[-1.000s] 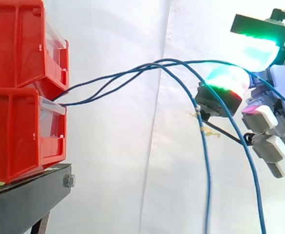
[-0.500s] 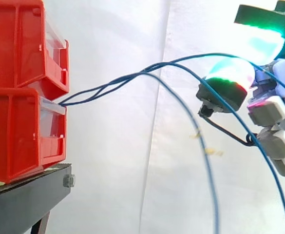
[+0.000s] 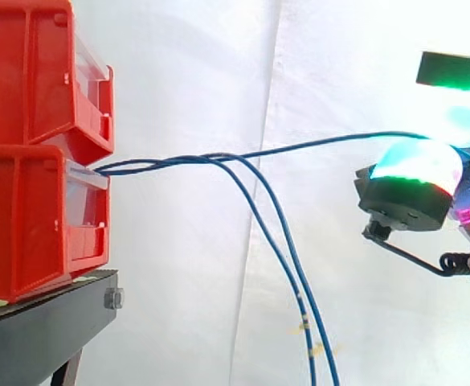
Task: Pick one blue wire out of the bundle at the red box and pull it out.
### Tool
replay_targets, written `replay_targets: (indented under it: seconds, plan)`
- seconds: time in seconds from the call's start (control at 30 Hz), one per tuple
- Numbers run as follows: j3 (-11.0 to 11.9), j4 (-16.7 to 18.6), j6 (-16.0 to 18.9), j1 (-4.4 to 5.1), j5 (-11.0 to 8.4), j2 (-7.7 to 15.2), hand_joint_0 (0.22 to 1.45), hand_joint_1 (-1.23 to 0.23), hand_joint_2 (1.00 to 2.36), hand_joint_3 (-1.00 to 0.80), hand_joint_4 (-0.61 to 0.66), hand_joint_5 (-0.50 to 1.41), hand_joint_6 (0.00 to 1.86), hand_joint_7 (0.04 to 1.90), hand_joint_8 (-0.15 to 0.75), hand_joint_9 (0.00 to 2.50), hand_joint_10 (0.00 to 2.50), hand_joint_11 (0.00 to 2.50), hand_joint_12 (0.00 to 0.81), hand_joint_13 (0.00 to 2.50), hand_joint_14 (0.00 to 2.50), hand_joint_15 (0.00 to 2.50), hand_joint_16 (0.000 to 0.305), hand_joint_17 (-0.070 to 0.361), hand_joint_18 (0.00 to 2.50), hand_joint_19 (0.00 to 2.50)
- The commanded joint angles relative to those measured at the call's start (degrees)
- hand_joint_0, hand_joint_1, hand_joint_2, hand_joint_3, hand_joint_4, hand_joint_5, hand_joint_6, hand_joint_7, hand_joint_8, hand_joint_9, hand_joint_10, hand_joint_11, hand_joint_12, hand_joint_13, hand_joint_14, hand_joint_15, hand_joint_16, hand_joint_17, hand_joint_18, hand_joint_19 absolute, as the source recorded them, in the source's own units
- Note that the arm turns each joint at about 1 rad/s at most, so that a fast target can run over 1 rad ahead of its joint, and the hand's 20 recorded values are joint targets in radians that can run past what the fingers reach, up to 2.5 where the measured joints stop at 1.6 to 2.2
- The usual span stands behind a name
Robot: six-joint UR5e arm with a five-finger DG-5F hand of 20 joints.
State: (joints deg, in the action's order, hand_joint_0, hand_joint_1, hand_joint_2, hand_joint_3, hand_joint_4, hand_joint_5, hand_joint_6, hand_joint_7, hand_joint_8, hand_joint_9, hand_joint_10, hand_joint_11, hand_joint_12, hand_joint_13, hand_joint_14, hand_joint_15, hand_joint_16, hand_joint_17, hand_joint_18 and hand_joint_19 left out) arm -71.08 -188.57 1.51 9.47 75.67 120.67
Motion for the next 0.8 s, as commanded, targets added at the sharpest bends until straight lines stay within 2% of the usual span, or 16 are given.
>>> replay_targets:
  seconds: [0.0, 0.37, 0.77]
  plan:
    - [0.0, -0.7, -0.1, 0.02, -0.26, 0.0, 0.76, -0.85, 1.01, -0.02, -0.23, -0.14, 0.98, 1.30, 0.254, 1.17, 0.01, 0.63, 0.386, 1.05, 0.02, 0.64, 0.046, 0.104, 0.90, 0.58]
    - [0.0, 0.0, -0.2, 0.02, 0.01, 0.0, 0.76, -0.85, 1.01, -0.05, -0.25, -0.14, 0.98, 1.27, 0.284, 0.97, 0.01, 0.48, 0.386, 0.93, 0.02, 0.58, 0.044, 0.099, 0.79, 0.53]
    - [0.0, 1.9, -0.2, 0.02, 0.01, 0.0, 0.76, -0.85, 1.01, -0.05, -0.26, -0.14, 0.98, 1.25, 0.287, 0.96, 0.01, 0.47, 0.387, 0.93, 0.02, 0.59, 0.044, 0.098, 0.79, 0.53]
